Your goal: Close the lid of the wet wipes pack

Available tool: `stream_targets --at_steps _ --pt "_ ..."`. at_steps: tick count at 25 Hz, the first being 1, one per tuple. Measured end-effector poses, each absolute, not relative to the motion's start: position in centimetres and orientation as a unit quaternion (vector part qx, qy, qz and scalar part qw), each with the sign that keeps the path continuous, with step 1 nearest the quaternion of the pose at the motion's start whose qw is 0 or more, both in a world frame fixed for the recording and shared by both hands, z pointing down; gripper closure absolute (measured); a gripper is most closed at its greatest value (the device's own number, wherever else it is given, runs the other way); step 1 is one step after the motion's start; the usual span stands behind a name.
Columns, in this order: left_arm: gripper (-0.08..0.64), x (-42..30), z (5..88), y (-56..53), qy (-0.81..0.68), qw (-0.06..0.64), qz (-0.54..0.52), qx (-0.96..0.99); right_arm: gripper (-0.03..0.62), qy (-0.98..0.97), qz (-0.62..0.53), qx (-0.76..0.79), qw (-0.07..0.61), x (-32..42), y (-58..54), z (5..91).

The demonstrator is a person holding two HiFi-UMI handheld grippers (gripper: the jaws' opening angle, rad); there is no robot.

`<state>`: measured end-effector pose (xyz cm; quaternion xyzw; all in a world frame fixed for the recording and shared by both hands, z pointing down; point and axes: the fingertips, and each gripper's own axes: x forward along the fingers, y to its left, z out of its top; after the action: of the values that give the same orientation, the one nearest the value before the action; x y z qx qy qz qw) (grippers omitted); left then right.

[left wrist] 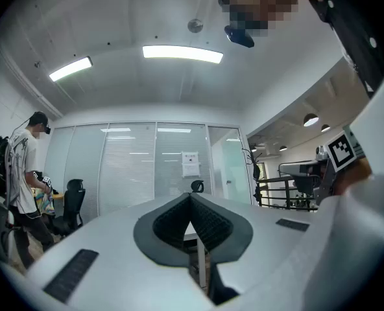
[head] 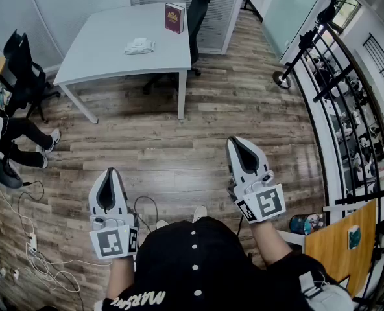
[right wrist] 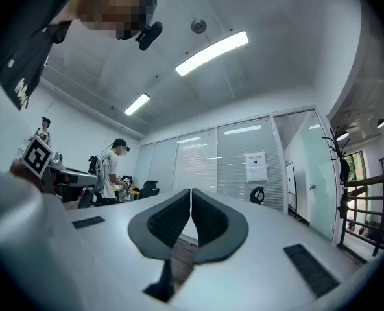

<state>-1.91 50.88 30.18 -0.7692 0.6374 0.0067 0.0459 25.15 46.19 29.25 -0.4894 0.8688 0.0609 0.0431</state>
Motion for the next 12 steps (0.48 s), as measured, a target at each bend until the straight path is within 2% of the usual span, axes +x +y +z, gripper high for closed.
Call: stream_targets --at_steps 6,12 --pt "0.554 -1.24 30.33 50.70 0.633 0.045 0.004 -0.773 0.558 0.869 0.056 -0.489 0.045 25.39 46.28 29.31" --pt "0.555 -1.00 30.55 50.24 0.631 0.045 0.001 -0.775 0.560 0.870 0.036 -0.486 0.082 25.90 46.34 29.15"
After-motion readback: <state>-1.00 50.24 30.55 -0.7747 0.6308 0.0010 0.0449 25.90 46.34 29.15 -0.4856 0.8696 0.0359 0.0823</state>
